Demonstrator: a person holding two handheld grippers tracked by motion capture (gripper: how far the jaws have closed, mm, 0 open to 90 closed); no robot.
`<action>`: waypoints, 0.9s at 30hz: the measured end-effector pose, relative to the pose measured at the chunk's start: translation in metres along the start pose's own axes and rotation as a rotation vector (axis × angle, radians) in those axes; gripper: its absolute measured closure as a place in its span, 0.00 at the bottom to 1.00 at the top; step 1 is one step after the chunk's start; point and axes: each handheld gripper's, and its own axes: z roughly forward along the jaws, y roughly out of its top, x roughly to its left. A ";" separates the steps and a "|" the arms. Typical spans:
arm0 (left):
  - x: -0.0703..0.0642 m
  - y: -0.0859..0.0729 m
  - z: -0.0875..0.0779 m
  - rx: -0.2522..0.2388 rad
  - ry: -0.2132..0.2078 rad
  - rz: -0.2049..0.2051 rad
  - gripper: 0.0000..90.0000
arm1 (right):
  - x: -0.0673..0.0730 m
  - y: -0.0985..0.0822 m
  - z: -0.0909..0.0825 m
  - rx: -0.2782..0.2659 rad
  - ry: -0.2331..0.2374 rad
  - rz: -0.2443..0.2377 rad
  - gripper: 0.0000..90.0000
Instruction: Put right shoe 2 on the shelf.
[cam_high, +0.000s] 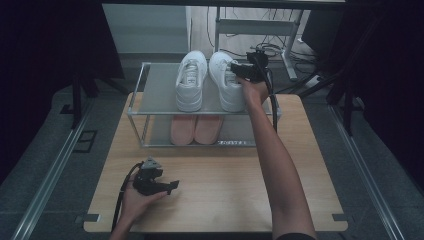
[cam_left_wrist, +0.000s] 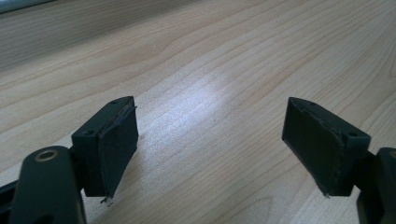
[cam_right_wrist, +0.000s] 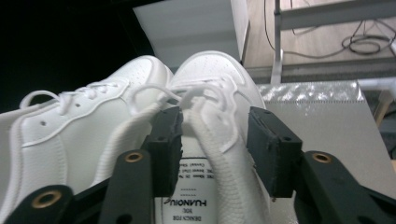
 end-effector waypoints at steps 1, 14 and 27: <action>0.000 0.000 0.000 0.000 -0.001 0.000 0.21 | 0.000 0.000 -0.002 -0.013 0.003 -0.003 0.59; -0.002 0.000 0.000 0.005 0.007 -0.001 0.21 | -0.007 -0.001 -0.044 -0.049 0.077 -0.067 0.64; -0.004 0.000 0.001 0.004 0.013 0.001 0.21 | -0.036 -0.022 -0.077 -0.055 0.122 -0.066 0.79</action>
